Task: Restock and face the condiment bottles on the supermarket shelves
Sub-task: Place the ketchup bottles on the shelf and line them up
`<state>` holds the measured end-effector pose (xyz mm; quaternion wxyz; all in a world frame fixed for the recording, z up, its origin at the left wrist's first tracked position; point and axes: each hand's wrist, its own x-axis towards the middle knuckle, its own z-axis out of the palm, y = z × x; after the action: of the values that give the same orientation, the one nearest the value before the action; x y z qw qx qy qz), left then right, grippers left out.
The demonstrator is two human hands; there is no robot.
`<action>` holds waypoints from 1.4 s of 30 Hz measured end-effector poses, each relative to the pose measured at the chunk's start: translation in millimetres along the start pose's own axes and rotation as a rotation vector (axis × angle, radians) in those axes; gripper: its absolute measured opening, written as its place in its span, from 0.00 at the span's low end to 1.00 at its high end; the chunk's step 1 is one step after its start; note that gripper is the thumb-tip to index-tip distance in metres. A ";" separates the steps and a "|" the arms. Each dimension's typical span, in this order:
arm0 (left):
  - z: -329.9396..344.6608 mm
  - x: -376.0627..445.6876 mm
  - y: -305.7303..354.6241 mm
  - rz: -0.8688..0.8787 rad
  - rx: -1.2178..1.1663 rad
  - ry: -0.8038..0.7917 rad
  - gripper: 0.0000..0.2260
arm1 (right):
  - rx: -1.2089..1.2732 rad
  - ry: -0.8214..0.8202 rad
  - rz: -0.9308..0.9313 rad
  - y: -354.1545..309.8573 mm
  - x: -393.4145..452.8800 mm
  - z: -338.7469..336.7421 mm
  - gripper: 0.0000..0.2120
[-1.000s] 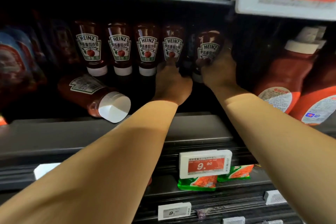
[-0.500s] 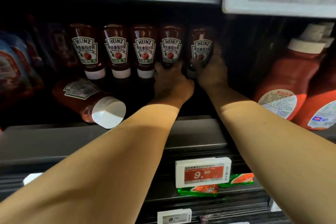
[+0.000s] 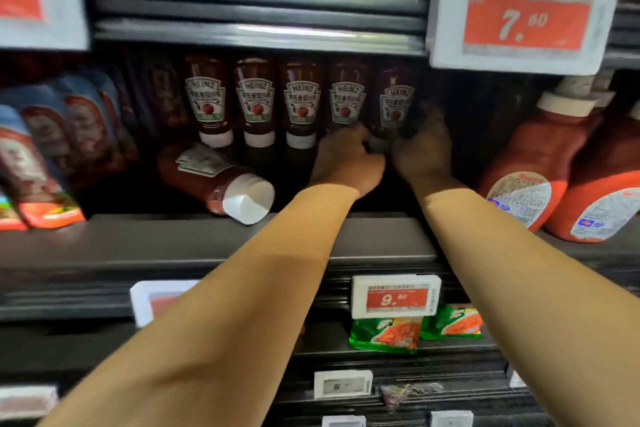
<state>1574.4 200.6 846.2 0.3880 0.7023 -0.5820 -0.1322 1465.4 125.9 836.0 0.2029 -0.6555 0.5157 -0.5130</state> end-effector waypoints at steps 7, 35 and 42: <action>-89.1 -42.1 -8.2 0.114 -0.033 0.193 0.05 | -0.012 -0.188 -0.118 -57.4 -42.4 -2.9 0.13; -174.6 -70.0 -119.9 -0.216 -0.363 0.418 0.26 | -0.040 -0.662 -0.161 -139.6 -115.2 96.5 0.36; -176.7 -51.0 -117.2 -0.087 -0.213 0.413 0.26 | -0.012 -0.564 -0.165 -144.5 -112.3 123.2 0.45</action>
<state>1756.1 319.2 868.0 0.5646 0.6940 -0.4422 -0.0632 1648.2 248.6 850.7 0.2921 -0.8131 0.3870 -0.3223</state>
